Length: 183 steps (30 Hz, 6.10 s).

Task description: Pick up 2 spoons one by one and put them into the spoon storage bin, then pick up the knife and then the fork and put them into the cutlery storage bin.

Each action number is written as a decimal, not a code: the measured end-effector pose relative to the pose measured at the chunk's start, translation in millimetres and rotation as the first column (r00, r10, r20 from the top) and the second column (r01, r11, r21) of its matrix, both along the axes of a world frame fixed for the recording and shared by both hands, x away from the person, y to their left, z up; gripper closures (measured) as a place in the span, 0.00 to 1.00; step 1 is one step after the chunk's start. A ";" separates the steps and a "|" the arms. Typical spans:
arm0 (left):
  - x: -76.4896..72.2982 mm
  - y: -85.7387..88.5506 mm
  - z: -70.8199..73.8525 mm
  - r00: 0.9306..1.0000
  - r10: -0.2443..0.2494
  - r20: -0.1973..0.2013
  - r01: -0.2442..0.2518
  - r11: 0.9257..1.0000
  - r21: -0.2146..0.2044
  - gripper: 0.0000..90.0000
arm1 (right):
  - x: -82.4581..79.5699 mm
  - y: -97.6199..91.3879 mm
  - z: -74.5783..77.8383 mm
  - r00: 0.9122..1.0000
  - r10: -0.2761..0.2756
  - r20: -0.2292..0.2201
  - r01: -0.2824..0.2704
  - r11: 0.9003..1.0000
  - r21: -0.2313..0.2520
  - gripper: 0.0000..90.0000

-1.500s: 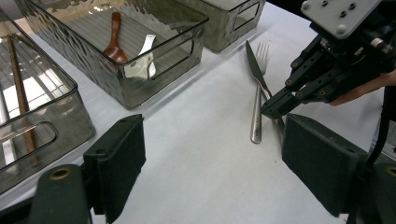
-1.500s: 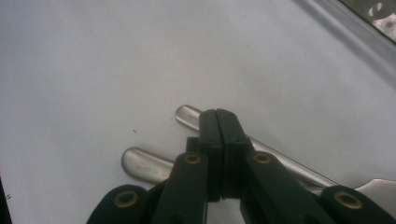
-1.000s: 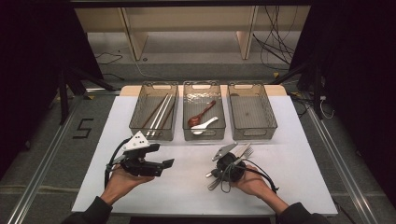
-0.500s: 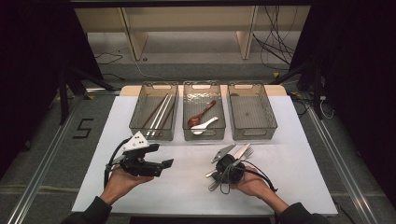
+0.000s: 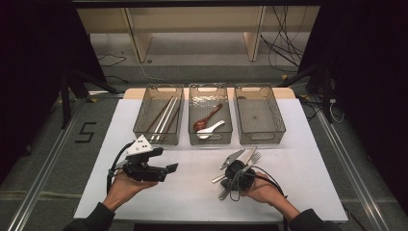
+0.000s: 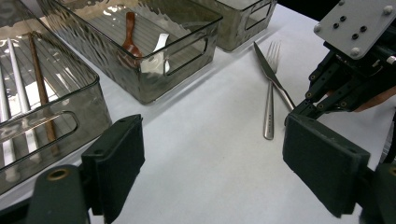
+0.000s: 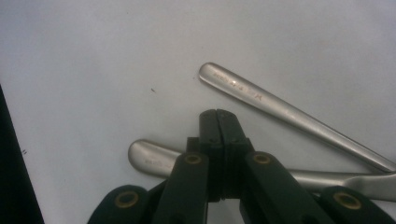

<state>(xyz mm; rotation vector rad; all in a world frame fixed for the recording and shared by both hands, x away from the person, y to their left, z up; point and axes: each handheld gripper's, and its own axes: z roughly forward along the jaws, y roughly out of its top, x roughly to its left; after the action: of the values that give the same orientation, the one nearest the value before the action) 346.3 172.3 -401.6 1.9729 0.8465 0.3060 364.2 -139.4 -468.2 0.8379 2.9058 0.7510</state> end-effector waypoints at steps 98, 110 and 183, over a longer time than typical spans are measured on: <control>-0.7 4.9 1.4 1.000 0.015 0.015 -0.014 1.000 -0.008 0.22 | 10.8 -99.5 16.7 0.966 -0.251 -0.059 0.227 0.937 -0.266 0.65; -1.2 3.7 0.8 1.000 0.009 0.013 -0.009 1.000 -0.002 0.22 | 12.4 -94.5 15.2 0.970 -0.237 -0.062 0.206 0.927 -0.313 0.79; -1.5 4.9 1.9 1.000 0.015 0.020 -0.015 1.000 -0.003 0.22 | 17.6 -90.5 22.2 0.981 -0.170 -0.096 0.145 0.963 -0.229 0.89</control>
<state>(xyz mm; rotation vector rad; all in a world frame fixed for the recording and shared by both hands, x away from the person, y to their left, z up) 344.8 177.2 -399.7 1.9583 0.8491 0.3322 381.9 -229.8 -446.0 1.1026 2.9015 0.3699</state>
